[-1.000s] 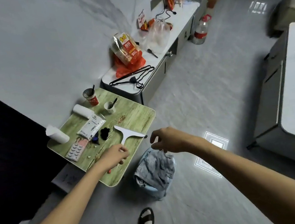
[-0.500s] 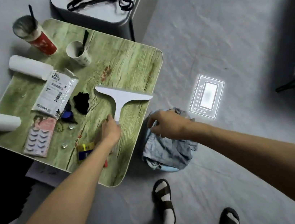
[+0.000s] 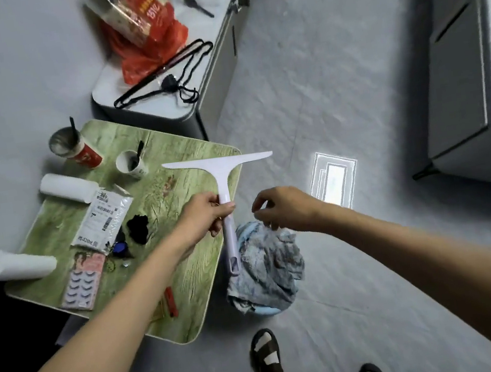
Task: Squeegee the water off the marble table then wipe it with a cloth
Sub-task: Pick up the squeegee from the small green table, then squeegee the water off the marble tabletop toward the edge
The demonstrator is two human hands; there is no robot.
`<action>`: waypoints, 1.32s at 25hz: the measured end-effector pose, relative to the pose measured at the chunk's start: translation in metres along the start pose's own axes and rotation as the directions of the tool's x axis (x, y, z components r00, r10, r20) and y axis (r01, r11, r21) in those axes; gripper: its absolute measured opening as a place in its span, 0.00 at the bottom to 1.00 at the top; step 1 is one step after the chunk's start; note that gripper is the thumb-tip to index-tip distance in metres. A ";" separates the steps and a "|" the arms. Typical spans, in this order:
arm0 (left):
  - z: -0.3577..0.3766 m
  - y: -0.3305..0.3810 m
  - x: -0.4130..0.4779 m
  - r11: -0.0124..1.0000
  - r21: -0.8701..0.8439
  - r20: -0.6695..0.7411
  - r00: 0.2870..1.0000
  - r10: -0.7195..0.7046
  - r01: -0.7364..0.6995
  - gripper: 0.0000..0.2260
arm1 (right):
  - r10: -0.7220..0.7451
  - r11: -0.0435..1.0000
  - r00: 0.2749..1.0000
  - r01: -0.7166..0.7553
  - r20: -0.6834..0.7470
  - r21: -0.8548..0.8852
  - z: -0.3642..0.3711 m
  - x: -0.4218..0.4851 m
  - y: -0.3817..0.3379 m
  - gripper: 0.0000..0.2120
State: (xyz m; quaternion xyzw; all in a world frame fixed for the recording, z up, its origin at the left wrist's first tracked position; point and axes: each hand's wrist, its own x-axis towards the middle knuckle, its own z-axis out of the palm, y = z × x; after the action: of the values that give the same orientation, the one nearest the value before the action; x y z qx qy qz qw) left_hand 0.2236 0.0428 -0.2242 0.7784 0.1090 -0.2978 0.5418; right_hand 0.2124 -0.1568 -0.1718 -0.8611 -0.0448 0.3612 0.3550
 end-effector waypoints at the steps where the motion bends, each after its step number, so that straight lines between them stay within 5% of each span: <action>1: 0.010 0.041 -0.014 0.999 -0.012 0.014 0.999 0.038 -0.037 0.06 | -0.012 0.999 1.000 0.012 -0.015 0.032 -0.022 -0.024 -0.007 0.10; 5: 0.070 0.186 -0.051 0.990 -0.098 0.092 0.989 0.115 -0.106 0.07 | -0.034 0.988 0.988 0.056 -0.151 0.143 -0.115 -0.110 -0.019 0.14; 9: 0.161 0.313 -0.061 0.980 -0.123 0.025 0.987 0.160 -0.156 0.12 | -0.057 0.980 0.932 0.121 -0.358 0.157 -0.226 -0.180 0.007 0.09; 15: 0.268 0.470 -0.014 0.943 0.170 0.131 0.955 0.265 -0.285 0.09 | 0.057 0.998 0.870 -0.033 -0.489 0.057 -0.401 -0.221 0.095 0.03; 18: 0.302 0.543 0.025 0.816 0.432 0.189 0.923 0.335 -0.385 0.05 | 0.124 0.990 0.822 -0.144 -0.557 0.008 -0.485 -0.226 0.141 0.06; 22: 0.334 0.620 0.103 0.576 0.650 0.290 0.863 0.414 -0.495 0.11 | 0.213 0.967 0.814 -0.255 -0.540 -0.002 -0.580 -0.201 0.197 0.14; 26: 0.372 0.697 0.226 0.349 0.732 0.463 0.803 0.375 -0.585 0.10 | 0.288 0.951 0.785 -0.301 -0.548 0.068 -0.689 -0.150 0.252 0.18; 33: 0.444 0.883 0.404 0.192 0.660 0.648 0.680 0.343 -0.727 0.04 | 0.493 0.870 0.667 -0.366 -0.559 0.330 -0.874 -0.098 0.314 0.19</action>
State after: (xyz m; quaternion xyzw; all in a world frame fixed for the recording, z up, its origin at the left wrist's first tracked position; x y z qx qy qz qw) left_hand 0.8276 -0.7658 0.1242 0.8537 -0.4510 -0.2296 0.1230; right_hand 0.6557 -0.9292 0.1097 -0.8788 0.3153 0.1301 0.3337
